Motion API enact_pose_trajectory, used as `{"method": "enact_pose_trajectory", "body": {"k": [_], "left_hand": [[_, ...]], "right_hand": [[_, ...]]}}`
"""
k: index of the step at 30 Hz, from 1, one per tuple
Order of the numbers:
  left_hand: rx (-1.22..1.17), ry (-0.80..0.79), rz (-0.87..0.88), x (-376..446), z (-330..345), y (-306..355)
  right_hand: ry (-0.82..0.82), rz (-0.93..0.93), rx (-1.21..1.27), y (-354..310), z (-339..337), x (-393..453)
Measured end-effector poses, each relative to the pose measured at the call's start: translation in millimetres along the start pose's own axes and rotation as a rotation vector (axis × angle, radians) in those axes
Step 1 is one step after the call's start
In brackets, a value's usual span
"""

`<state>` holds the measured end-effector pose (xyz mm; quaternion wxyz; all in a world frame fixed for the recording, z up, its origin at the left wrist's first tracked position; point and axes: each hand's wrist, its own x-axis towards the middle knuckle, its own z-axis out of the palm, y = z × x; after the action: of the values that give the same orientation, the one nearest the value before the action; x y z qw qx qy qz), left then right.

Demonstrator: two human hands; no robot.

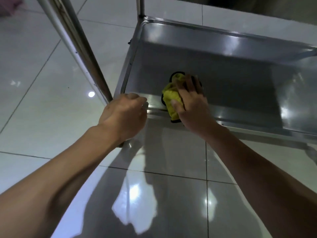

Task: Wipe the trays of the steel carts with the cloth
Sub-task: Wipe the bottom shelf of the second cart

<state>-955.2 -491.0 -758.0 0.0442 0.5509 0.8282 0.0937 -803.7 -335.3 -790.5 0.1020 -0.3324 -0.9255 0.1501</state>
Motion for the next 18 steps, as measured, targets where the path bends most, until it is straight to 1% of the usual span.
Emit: {"method": "enact_pose_trajectory", "body": {"k": [2, 3, 6, 7, 9, 10, 12, 13, 14, 15, 18], "left_hand": [[0.016, -0.005, -0.02, -4, 5, -4], [0.027, -0.014, -0.037, -6, 8, -5], [0.103, -0.012, -0.065, -13, 14, -5], [0.111, -0.017, -0.062, -15, 16, -6], [0.092, -0.043, -0.047, -18, 18, -9], [0.075, -0.051, -0.044, -20, 18, -11], [0.036, -0.059, -0.06, -23, 18, -14], [0.024, -0.071, -0.076, -24, 17, -15], [0.016, -0.086, -0.092, -24, 16, -15], [0.011, -0.104, -0.107, -24, 15, -15], [-0.018, -0.142, -0.133, -24, 12, -13]], "right_hand": [[-0.042, -0.026, -0.115, 3, 5, 3], [-0.019, -0.092, -0.168, 0, 7, 3], [0.147, -0.28, -0.239, -9, 15, 5], [0.09, -0.315, -0.301, -12, 17, 6], [-0.042, -0.312, -0.412, -17, 21, 9], [-0.026, -0.288, -0.385, -20, 24, 11], [0.075, -0.252, -0.205, -26, 28, 13], [0.072, -0.222, -0.137, -30, 29, 13], [0.026, -0.187, -0.117, -33, 31, 14], [-0.011, -0.18, -0.121, -34, 34, 17], [-0.055, -0.183, -0.102, -41, 43, 26]]}}
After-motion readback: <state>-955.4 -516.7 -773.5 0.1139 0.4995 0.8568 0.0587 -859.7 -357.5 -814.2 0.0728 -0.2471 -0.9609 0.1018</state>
